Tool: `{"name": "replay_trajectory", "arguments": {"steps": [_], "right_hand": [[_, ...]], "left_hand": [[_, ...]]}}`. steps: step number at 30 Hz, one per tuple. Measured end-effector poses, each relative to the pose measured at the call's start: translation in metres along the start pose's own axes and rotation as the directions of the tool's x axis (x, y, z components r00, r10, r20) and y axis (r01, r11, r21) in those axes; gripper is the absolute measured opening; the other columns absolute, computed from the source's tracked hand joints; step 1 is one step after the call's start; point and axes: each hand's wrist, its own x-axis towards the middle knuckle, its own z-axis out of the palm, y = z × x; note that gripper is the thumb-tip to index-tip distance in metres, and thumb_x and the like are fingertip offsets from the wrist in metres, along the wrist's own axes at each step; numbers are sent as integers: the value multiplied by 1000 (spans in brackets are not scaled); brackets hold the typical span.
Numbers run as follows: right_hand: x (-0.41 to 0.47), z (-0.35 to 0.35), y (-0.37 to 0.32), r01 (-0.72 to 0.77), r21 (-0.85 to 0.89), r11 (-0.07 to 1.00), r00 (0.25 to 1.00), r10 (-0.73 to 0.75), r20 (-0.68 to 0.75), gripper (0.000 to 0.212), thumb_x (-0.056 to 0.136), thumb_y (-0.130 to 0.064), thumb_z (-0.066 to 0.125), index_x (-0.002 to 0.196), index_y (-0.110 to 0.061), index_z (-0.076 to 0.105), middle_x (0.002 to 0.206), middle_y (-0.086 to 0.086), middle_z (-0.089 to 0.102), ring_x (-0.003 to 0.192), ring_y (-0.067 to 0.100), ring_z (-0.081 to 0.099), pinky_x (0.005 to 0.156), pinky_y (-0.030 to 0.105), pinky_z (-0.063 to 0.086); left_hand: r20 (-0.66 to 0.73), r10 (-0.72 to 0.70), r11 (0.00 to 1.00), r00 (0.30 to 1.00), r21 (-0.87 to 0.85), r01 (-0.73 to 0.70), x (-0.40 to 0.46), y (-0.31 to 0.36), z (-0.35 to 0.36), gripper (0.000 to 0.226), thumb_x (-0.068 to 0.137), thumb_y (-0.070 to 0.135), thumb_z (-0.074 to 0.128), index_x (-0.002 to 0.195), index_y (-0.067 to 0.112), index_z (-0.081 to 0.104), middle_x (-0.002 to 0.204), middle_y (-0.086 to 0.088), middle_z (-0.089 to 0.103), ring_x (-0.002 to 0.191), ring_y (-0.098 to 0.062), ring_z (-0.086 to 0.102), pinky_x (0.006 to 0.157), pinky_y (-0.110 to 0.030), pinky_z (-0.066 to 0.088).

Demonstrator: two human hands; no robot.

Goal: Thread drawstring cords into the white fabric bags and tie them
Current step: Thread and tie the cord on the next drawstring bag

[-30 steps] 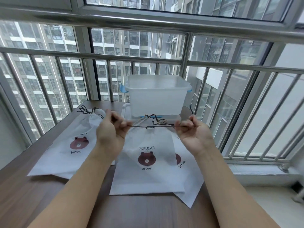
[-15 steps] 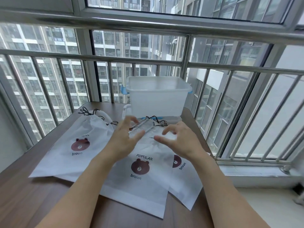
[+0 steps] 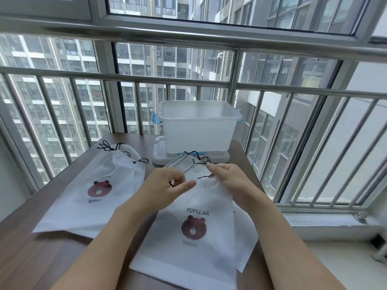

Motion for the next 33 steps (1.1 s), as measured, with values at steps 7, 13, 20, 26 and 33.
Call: {"name": "replay_trajectory", "arguments": {"steps": [7,13,20,26,33], "right_hand": [[3,1,9,66,-216,974,997,-55,58,48,94,-38,70,67,-8,45,61,1,36,54,14,31,49,25,26],[-1,4,8,226,-492,841,974,-206,96,50,92,-45,69,62,-7,58,82,-5,60,73,4,55,67,24,40],[0,1,6,278,-438,855,957,-285,52,49,97,-40,61,68,-2,53,62,-4,46,58,13,38,61,31,32],[-2,7,1,293,-279,914,953,-302,12,20,92,-29,73,80,-14,69,54,6,45,52,14,34,52,34,31],[-15,11,-7,439,-315,842,896,-438,78,25,79,-12,74,99,-24,81,54,-13,30,52,10,25,52,20,26]], "left_hand": [[170,-103,829,980,-529,179,0,24,-1,40,82,53,63,55,24,55,84,4,50,77,-9,46,73,-22,36],[159,-105,739,982,-648,185,-1,25,0,39,94,35,54,79,0,63,102,-14,74,105,-24,66,100,-31,45],[140,-204,743,969,-622,247,-1,32,8,25,103,19,48,93,9,69,80,0,69,67,-12,52,65,-21,42],[157,-236,739,959,-612,282,0,30,18,27,105,18,46,98,8,70,74,2,62,51,-14,32,49,-22,29],[123,-203,797,971,-556,237,-1,32,18,31,104,18,47,92,17,75,68,5,58,65,-24,33,57,-24,29]]}}
